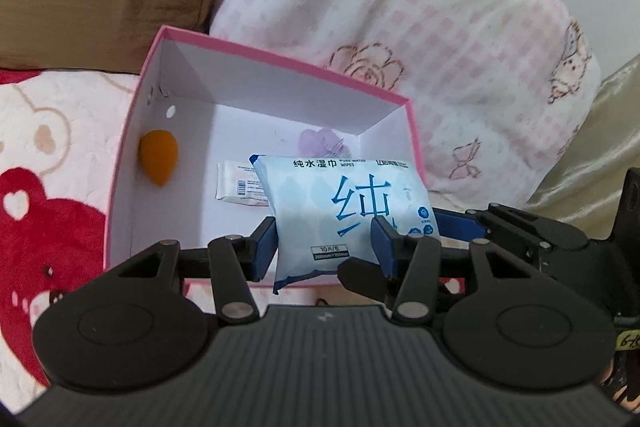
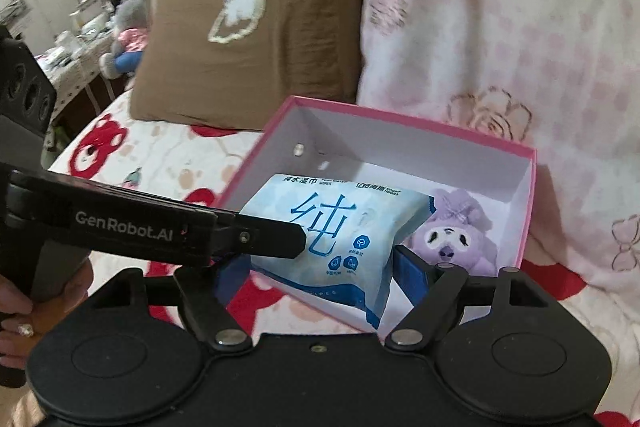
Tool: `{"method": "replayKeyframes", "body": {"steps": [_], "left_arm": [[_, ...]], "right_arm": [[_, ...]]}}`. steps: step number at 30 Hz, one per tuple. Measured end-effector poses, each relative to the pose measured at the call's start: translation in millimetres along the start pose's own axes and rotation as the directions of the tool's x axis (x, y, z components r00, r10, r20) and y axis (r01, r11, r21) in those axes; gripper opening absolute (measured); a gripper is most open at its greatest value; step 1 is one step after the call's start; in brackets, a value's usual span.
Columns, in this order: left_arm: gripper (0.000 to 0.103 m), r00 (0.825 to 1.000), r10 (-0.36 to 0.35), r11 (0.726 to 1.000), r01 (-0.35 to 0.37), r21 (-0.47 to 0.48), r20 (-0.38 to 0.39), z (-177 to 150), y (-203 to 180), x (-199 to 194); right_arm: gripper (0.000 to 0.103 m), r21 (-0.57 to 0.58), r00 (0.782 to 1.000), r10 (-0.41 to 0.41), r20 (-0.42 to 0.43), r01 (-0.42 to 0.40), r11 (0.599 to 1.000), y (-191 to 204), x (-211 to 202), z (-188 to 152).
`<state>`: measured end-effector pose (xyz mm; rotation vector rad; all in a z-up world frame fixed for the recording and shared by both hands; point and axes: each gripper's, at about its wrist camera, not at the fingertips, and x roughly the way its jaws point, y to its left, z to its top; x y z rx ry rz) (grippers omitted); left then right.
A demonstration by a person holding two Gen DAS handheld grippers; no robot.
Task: Organize objects
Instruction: 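Lower the wet-wipes pack into the pink box and open the left tool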
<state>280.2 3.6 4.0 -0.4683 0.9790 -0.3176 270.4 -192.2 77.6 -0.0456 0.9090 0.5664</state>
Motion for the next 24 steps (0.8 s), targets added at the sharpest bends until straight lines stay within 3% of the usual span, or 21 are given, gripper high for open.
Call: {"method": "replayKeyframes", "body": {"steps": [7, 12, 24], "left_arm": [[0.048, 0.999, 0.024, 0.999, -0.025, -0.029, -0.042, 5, 20, 33], [0.048, 0.996, 0.036, 0.998, -0.04, -0.05, -0.079, 6, 33, 55], [0.048, 0.985, 0.078, 0.996, -0.082, -0.02, -0.156, 3, 53, 86]], "right_arm": [[0.082, 0.082, 0.999, 0.016, -0.045, -0.013, 0.997, -23, 39, -4], [0.082, 0.074, 0.998, 0.019, -0.064, -0.014, 0.997, -27, 58, -8], [0.078, 0.119, 0.99, 0.058, -0.125, -0.043, 0.992, -42, 100, -18]]}}
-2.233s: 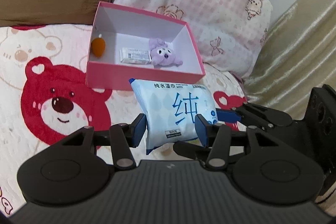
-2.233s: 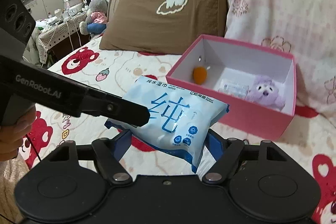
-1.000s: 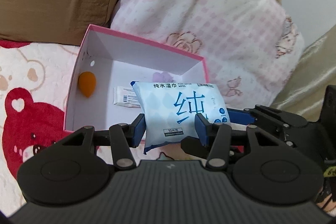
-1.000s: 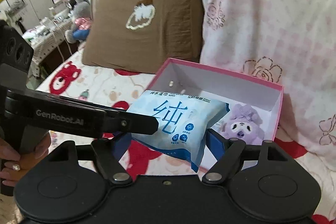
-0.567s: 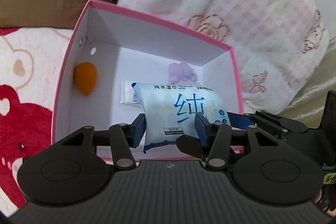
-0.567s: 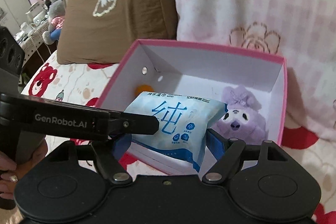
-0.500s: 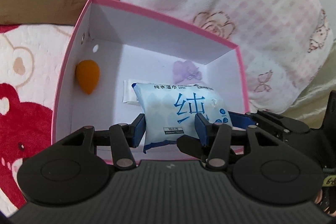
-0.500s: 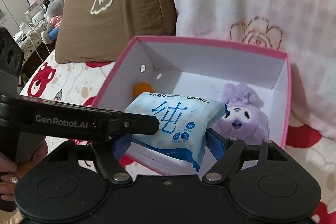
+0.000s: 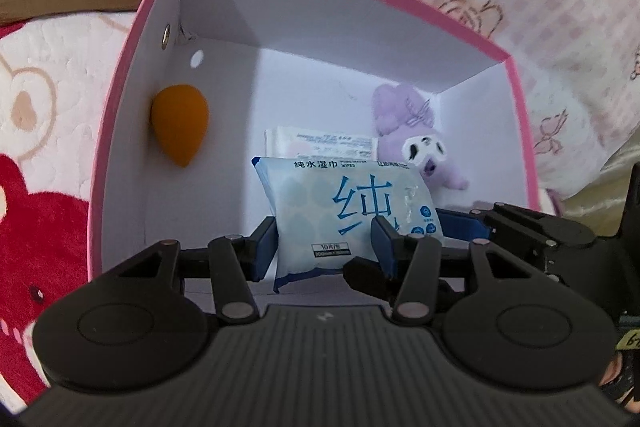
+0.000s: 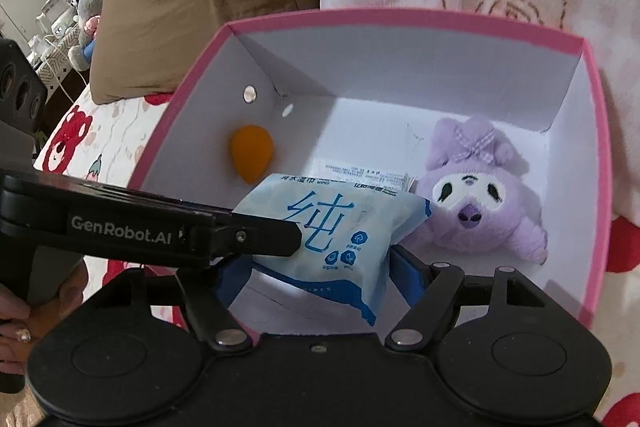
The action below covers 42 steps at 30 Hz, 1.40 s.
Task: Organize objects
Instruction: 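Lower the wet-wipes pack into the pink box and open the left tool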
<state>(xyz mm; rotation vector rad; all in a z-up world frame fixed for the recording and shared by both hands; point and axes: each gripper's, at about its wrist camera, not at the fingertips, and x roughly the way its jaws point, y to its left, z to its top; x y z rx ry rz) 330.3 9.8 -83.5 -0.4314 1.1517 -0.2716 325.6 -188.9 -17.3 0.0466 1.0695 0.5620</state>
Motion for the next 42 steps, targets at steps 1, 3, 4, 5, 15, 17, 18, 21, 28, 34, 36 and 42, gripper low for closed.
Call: {"method": "replayKeyframes", "body": {"steps": [1, 3, 4, 5, 15, 17, 18, 21, 28, 34, 36, 42], "left_arm": [[0.048, 1.0, 0.002, 1.0, -0.002, -0.001, -0.005, 0, 1, 2], [0.048, 1.0, 0.01, 1.0, -0.01, -0.001, -0.008, 0, 2, 5], [0.048, 1.0, 0.016, 1.0, -0.016, 0.002, -0.002, -2, 2, 4], [0.048, 1.0, 0.018, 1.0, -0.018, 0.007, 0.002, -4, 2, 4], [0.048, 1.0, 0.015, 1.0, -0.015, -0.018, 0.016, -8, 5, 13], [0.048, 1.0, 0.015, 0.999, -0.014, -0.028, 0.016, -8, 7, 14], [0.048, 1.0, 0.007, 0.999, -0.007, -0.036, 0.016, -9, 8, 14], [0.048, 1.0, -0.004, 0.999, 0.005, -0.05, 0.017, -9, 9, 14], [0.048, 0.999, 0.041, 0.998, -0.04, -0.042, 0.034, -12, 7, 15], [0.048, 0.996, 0.064, 0.997, -0.062, -0.04, 0.055, -16, 6, 10], [0.048, 0.995, 0.068, 0.997, -0.066, -0.028, 0.068, -19, 4, 3], [0.048, 0.992, 0.077, 0.997, -0.077, 0.003, 0.101, -27, -7, -21]], "right_arm": [[0.078, -0.002, 1.0, 0.003, -0.004, -0.003, 1.0, -1, 3, -1], [0.078, -0.007, 1.0, 0.006, -0.007, -0.006, 1.0, -2, 7, -2], [0.078, -0.013, 1.0, 0.009, -0.006, -0.009, 1.0, -3, 8, -3], [0.078, -0.015, 1.0, 0.008, -0.007, -0.008, 1.0, -5, 10, -4], [0.078, 0.01, 1.0, 0.003, -0.031, -0.002, 1.0, -15, 15, -5], [0.078, 0.03, 0.999, 0.01, -0.037, -0.009, 1.0, -17, 15, -6], [0.078, 0.038, 0.999, 0.013, -0.036, -0.012, 0.999, -18, 14, -7], [0.075, 0.042, 0.999, 0.027, -0.021, -0.026, 0.999, -19, 12, -10], [0.049, 0.069, 1.0, 0.021, -0.019, -0.019, 0.997, -19, 22, -14], [0.037, 0.075, 0.997, -0.054, -0.047, 0.057, 0.996, -17, 33, -14], [0.037, 0.087, 0.998, -0.057, -0.032, 0.059, 0.994, -19, 28, -14], [0.038, 0.011, 0.997, -0.036, 0.073, 0.035, 0.999, -7, -18, -18]]}}
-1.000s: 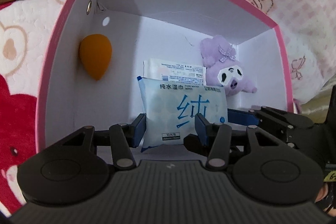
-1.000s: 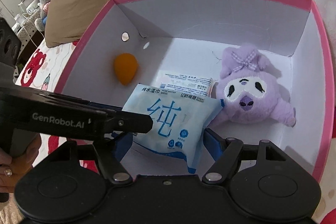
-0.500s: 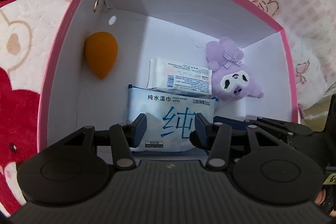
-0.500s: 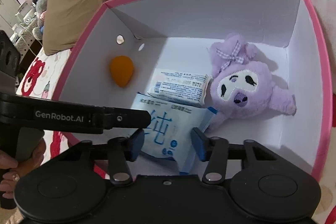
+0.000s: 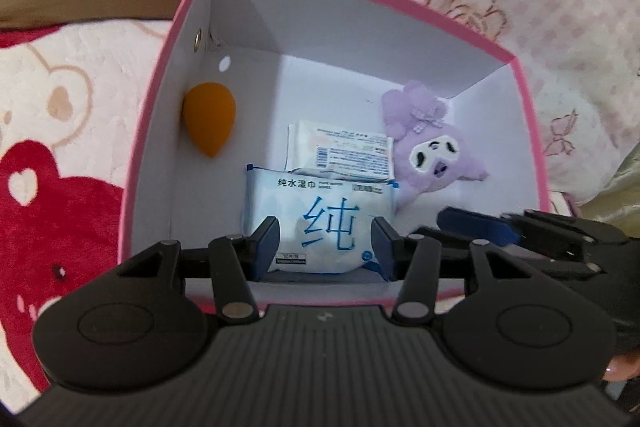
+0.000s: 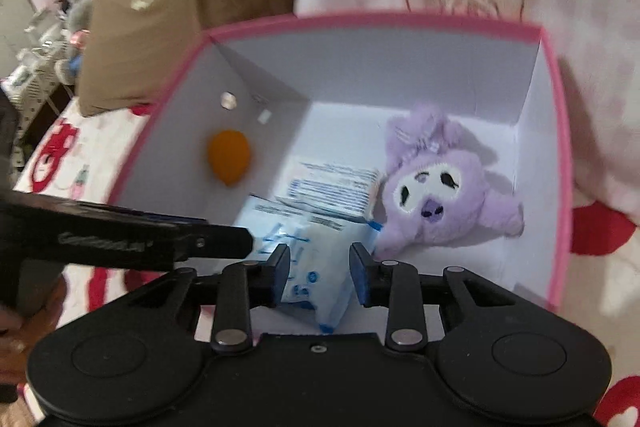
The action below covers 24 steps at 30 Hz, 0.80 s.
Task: Organize objects
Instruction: 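Lower the wet-wipes pack into the pink box and open the left tool, then raise the left tool out of the pink box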
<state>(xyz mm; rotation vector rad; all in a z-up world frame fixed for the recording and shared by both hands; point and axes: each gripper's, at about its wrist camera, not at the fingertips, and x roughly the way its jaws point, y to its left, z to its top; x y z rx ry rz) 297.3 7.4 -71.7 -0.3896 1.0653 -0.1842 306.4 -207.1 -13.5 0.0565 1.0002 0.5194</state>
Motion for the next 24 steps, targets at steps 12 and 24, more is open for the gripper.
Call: {"method": "replayKeyframes", "body": {"steps": [12, 24], "left_arm": [[0.049, 0.999, 0.03, 0.999, -0.031, 0.024, 0.023, -28, -37, -56], [0.049, 0.994, 0.075, 0.989, -0.064, 0.136, -0.076, -51, -84, -112]], "right_arm": [[0.041, -0.137, 0.995, 0.042, 0.087, -0.03, 0.99, 32, -78, -22], [0.044, -0.16, 0.999, -0.011, 0.049, 0.019, 0.987, 42, -128, -58]]}}
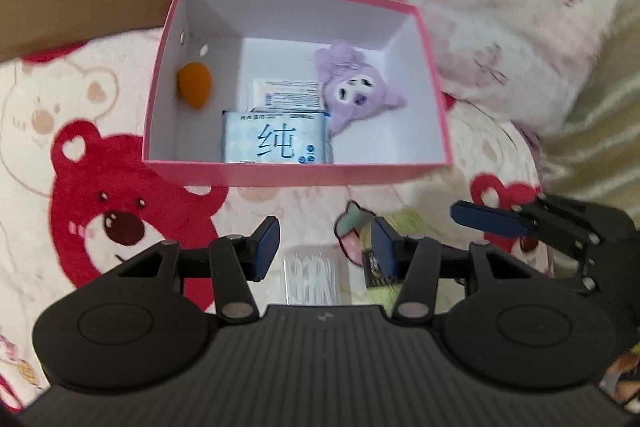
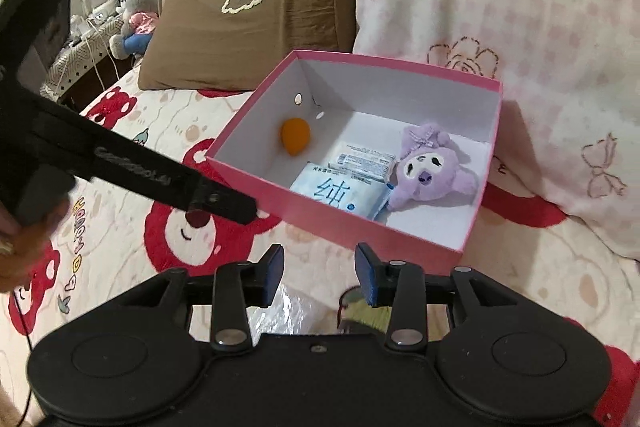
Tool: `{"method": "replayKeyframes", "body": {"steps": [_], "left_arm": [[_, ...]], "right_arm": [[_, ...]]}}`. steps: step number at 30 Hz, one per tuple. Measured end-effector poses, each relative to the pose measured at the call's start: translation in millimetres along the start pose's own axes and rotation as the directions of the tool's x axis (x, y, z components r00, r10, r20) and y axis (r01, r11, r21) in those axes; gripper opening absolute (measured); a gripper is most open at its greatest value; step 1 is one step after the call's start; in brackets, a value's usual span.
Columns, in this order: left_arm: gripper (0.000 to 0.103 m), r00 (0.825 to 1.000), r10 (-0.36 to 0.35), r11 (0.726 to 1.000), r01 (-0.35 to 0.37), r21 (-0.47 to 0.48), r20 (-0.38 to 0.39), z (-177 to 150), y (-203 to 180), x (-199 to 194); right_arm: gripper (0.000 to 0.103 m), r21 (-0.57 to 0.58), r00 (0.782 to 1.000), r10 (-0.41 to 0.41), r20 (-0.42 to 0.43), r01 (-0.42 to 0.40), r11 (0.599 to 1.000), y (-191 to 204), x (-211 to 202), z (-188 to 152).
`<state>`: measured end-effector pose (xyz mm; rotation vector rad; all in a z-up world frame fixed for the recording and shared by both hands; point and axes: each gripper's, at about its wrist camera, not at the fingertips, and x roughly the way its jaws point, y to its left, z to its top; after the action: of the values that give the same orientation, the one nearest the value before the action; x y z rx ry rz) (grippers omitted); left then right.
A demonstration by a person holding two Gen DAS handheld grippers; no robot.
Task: Organize objects
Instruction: 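Raise the left tool out of the pink box, then move the left tool toward the green yarn ball beside the clear case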
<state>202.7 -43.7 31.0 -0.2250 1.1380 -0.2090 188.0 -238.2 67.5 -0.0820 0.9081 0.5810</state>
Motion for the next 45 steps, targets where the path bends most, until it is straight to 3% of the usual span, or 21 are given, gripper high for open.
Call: {"method": "replayKeyframes", "body": {"steps": [7, 10, 18, 22, 26, 32, 40, 45], "left_arm": [[0.05, 0.995, 0.082, 0.994, -0.086, 0.066, 0.051, -12, -22, -41], [0.05, 0.993, 0.112, 0.99, -0.115, 0.078, 0.037, -28, -22, -44], [0.05, 0.994, 0.089, 0.995, -0.091, 0.043, 0.058, -80, -21, -58], [0.053, 0.996, -0.008, 0.998, 0.002, 0.063, 0.087, -100, -24, -69], [0.054, 0.989, -0.045, 0.994, 0.03, 0.107, 0.141, -113, -28, -82], [0.055, 0.987, -0.07, 0.991, 0.052, 0.121, 0.148, -114, -29, -69], [0.055, 0.991, -0.074, 0.986, 0.056, 0.157, 0.109, -112, -35, -46], [0.055, 0.986, -0.021, 0.985, -0.008, 0.174, 0.164, -104, -35, -46]], "right_arm": [[0.052, -0.063, 1.0, 0.005, -0.024, -0.007, 0.998, 13, -33, -3], [0.053, -0.063, 1.0, 0.023, -0.02, -0.024, 0.998, 14, -39, -7], [0.053, -0.016, 0.998, 0.07, -0.005, -0.07, 0.997, 21, -49, -37], [0.053, -0.028, 0.998, 0.064, 0.014, -0.064, 0.998, 31, -66, -50], [0.056, 0.007, 0.994, 0.107, 0.022, -0.107, 0.994, 32, -95, -59], [0.058, -0.025, 0.992, 0.124, 0.035, -0.123, 0.992, 38, -114, -80], [0.058, -0.133, 0.994, 0.102, -0.024, -0.104, 0.986, 37, -123, -63], [0.058, -0.196, 0.993, 0.097, -0.07, -0.109, 0.975, 35, -132, -54]]}}
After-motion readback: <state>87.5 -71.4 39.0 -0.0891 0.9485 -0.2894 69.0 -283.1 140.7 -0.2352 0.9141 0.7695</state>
